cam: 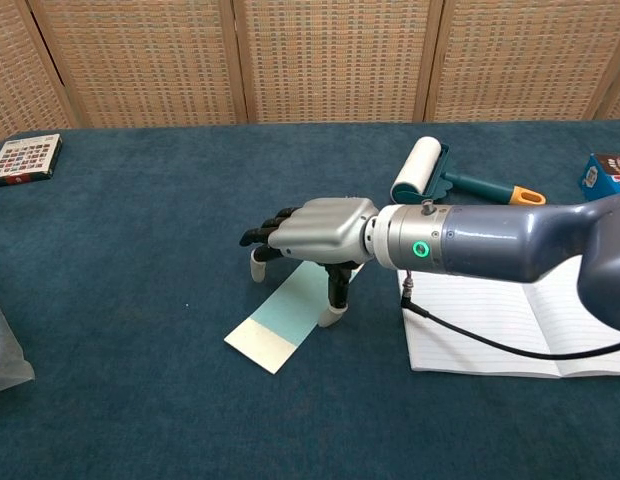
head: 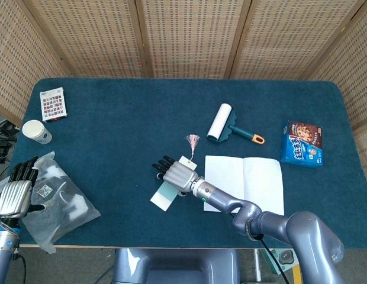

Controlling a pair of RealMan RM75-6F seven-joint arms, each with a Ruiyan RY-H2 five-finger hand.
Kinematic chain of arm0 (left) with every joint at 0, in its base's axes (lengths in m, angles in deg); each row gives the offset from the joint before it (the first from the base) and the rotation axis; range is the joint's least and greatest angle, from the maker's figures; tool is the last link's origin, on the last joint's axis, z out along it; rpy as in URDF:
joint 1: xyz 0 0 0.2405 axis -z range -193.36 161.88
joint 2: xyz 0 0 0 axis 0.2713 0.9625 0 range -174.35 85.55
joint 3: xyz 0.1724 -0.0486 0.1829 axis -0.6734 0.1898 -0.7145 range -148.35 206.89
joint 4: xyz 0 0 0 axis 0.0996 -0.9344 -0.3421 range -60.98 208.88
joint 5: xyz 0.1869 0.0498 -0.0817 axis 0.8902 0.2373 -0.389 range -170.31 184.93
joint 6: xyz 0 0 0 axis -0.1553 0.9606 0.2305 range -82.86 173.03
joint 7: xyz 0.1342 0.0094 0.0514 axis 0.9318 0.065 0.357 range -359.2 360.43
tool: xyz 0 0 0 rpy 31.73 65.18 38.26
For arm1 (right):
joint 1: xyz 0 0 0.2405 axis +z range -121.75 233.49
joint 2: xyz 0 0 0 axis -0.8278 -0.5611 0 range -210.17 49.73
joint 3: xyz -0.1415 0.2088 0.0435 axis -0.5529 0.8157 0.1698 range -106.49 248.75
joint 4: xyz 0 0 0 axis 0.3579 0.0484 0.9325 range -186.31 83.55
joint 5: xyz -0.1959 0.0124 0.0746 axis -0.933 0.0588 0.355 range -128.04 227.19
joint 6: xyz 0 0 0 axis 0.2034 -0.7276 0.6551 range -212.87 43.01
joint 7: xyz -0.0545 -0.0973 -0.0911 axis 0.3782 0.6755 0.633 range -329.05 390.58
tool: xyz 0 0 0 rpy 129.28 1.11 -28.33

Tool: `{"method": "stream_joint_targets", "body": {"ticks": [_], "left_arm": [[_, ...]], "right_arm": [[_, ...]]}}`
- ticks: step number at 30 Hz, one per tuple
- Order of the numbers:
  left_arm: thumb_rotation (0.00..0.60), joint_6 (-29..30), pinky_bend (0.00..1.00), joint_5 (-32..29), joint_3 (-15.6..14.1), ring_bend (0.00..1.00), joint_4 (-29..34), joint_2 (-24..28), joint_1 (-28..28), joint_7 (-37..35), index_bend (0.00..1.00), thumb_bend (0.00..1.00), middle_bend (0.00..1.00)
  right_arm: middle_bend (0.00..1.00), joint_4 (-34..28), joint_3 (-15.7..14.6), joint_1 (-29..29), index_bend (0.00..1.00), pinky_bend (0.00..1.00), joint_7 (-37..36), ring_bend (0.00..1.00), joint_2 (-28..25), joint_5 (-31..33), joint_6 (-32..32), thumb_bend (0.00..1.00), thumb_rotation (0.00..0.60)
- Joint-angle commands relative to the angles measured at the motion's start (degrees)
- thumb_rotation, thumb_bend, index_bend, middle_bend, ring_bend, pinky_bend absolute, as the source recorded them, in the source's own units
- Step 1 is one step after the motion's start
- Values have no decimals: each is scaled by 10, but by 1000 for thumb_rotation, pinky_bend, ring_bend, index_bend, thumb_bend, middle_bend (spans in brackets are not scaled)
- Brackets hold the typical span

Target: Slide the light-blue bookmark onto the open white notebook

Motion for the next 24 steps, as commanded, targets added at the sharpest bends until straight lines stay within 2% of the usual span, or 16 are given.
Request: {"method": "stream_joint_targets", "body": {"ticks": [1,24], "left_arm": [[600,-1,0,0,-1,0,0,0,1,-2,0,119,0],[600,2,0,7,-3,0,2,2,1,-6,0,119,0]], "right_arm": [[0,4,-4,1,265,21,3,0,0,2,-2,177,600],[0,-24,-12,-2,250,5,45,0,-14,33,-11,176,600]]}}
